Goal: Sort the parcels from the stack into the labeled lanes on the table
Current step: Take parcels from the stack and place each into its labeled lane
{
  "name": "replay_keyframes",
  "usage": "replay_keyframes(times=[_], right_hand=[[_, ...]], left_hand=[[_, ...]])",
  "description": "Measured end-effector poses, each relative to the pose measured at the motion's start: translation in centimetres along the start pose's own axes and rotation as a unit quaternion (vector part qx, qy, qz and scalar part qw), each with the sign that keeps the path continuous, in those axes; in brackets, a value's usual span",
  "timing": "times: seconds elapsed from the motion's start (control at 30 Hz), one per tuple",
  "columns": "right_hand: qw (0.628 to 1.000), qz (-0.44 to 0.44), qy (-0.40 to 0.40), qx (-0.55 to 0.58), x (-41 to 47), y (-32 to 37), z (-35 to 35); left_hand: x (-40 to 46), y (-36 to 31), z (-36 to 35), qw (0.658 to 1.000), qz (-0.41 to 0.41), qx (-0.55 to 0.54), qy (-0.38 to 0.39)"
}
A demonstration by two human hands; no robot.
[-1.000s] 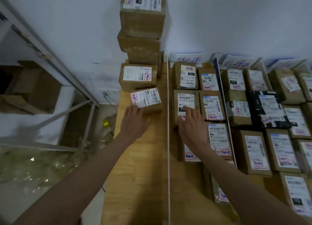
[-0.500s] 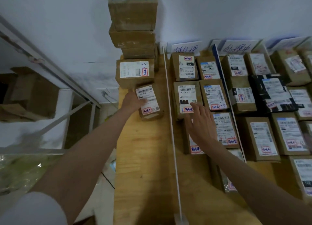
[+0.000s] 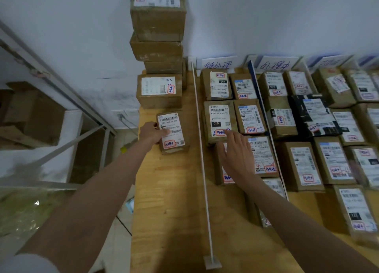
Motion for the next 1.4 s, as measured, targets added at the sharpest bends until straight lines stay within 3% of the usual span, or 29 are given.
replay_keyframes(times=[0.37, 0.7, 0.97, 1.4], right_hand=[[0.999, 0.021, -0.033, -0.008, -1.5, 1.2, 3.7], [0.998, -0.014, -0.052, -0.041, -6.9, -3.5, 7.7], [0.993, -0.023, -0.111, -0.032, -13.5, -12.1, 11.2], [0.996, -0.011, -0.077, -0.046, -25.2, -28.9, 14.3]], left_hand=[[-7.6, -0.7, 3.6, 0.996, -0.082, 0.021, 0.006], [-15.3, -1.6, -0.5, 0.985, -0.161, 0.058, 0.028], [-22.2, -2.4, -8.3, 0.979, -0.193, 0.045, 0.04], [-33.3, 1.9, -29.3, 0.981, -0.177, 0.05, 0.055]])
Point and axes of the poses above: each hand's wrist, its own x-axis towards the middle knuckle, its own z-axis out of the back of the hand, y = z × x, the point moved 3 cm from there along x, towards the middle knuckle, and after that the axes turned 13 degrees about z, right-handed, at the moved point
